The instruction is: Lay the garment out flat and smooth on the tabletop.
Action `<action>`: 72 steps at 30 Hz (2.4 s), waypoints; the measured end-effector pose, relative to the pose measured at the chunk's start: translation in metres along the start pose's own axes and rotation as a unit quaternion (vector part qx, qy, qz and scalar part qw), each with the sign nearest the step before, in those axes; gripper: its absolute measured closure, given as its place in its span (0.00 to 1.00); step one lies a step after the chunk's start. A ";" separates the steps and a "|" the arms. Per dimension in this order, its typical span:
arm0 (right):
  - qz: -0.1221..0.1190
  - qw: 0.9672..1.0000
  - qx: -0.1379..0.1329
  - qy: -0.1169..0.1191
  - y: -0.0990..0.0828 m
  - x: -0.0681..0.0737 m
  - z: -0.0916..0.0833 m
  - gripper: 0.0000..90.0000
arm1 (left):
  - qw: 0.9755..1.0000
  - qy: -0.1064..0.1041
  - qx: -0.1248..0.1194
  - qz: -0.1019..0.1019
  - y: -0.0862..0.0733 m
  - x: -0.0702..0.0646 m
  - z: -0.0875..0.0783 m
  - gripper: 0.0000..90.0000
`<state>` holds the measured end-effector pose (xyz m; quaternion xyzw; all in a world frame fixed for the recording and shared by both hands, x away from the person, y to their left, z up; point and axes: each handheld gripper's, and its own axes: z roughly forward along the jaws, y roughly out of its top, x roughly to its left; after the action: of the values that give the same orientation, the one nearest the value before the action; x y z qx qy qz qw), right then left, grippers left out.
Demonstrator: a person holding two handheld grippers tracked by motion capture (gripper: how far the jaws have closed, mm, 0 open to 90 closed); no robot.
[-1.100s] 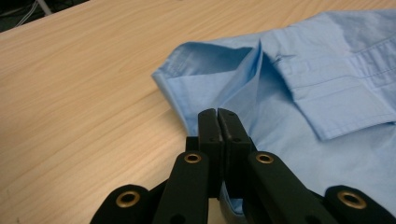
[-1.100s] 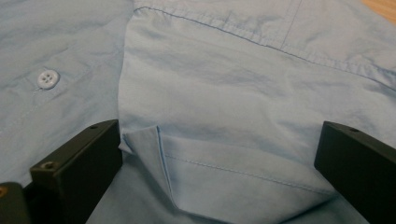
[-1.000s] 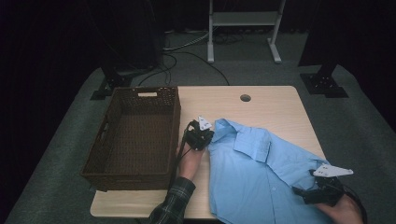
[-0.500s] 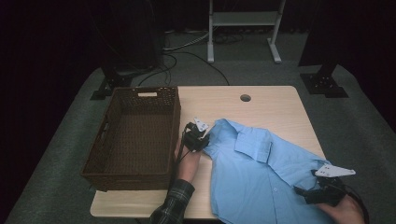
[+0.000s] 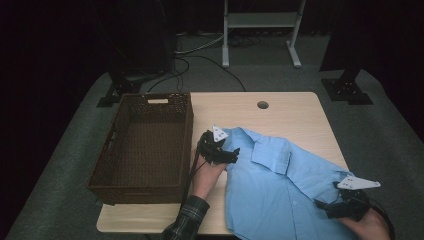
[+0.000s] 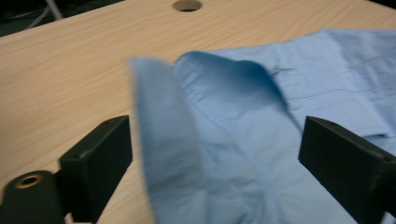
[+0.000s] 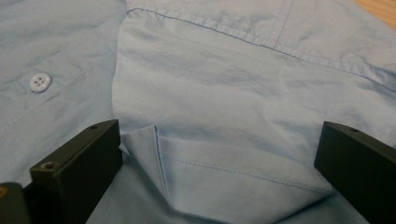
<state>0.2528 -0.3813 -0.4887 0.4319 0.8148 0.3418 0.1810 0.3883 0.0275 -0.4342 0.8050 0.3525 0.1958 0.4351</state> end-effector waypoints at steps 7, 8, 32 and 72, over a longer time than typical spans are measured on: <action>0.000 1.000 0.000 -0.001 0.002 0.001 0.003 0.00 | 0.999 -0.048 0.003 0.024 0.001 -0.015 0.002 0.01; 0.000 1.000 0.001 0.001 0.004 0.002 0.004 0.00 | 0.998 -0.053 0.001 0.026 0.001 -0.017 0.002 0.01; -0.028 0.999 0.001 0.033 0.035 0.031 0.035 0.00 | 0.995 -0.090 -0.002 0.038 -0.010 -0.024 -0.012 0.01; -0.075 0.996 -0.011 0.049 0.090 0.063 0.043 0.00 | 0.985 -0.109 0.097 0.092 -0.058 -0.037 0.002 0.01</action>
<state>0.2954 -0.2769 -0.4544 0.3503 0.8489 0.3570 0.1710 0.3415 0.0206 -0.4846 0.8887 0.2450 0.1109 0.3714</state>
